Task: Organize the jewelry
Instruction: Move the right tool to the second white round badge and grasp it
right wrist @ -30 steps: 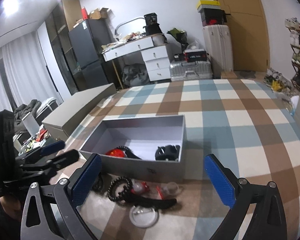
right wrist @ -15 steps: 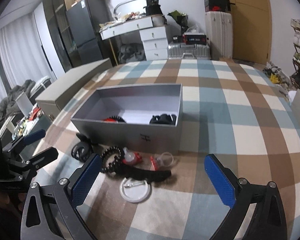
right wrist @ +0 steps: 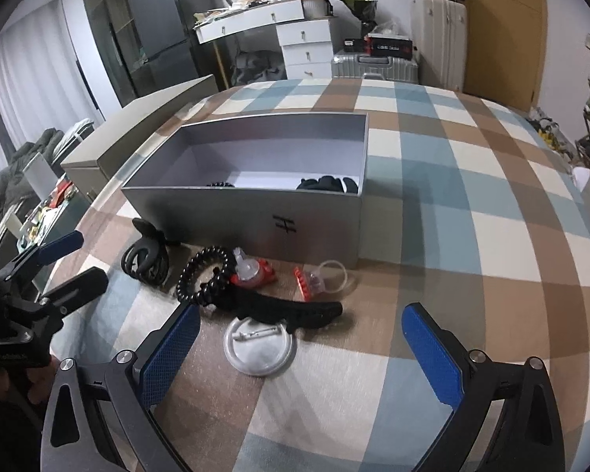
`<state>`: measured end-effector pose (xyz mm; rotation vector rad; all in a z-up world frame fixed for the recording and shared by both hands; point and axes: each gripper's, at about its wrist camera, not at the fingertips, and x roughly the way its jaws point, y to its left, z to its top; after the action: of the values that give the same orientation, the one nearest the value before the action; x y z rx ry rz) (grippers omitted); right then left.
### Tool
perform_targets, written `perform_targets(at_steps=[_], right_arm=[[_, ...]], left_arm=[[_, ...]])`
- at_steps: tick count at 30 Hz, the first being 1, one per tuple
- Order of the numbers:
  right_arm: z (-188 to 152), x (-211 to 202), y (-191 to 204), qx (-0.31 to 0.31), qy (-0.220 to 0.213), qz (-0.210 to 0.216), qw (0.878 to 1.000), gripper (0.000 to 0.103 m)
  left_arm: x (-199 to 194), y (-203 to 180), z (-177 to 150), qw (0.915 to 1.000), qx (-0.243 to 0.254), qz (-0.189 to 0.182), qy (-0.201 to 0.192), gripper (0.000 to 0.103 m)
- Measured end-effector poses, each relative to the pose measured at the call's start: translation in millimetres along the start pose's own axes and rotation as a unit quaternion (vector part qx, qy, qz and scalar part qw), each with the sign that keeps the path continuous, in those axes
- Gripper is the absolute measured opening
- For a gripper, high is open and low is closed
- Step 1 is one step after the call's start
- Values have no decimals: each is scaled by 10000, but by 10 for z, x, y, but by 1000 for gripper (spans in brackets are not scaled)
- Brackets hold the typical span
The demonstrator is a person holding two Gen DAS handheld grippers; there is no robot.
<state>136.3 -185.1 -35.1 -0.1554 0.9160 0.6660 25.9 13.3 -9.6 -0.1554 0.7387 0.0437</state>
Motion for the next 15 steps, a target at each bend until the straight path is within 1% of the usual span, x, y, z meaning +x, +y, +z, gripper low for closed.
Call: perform_targets(at_steps=[7, 10, 12, 14, 15], right_arm=[[-120, 33, 66, -210, 159, -9, 9997, 103], [-152, 43, 129, -376, 188, 26, 9991, 98], [-156, 55, 177, -480, 245, 49, 9985, 88], [-169, 63, 223, -586, 275, 112, 9978, 83], [-174, 66, 243, -622, 272, 109, 9976, 82]], left_arm=[[44, -13, -11, 9999, 2, -36, 129, 102], [57, -16, -39, 9998, 1, -43, 176, 101], [50, -41, -49, 9998, 58, -34, 165, 102], [53, -76, -59, 9997, 144, -1, 178, 102], [54, -86, -62, 9997, 173, 21, 178, 102]])
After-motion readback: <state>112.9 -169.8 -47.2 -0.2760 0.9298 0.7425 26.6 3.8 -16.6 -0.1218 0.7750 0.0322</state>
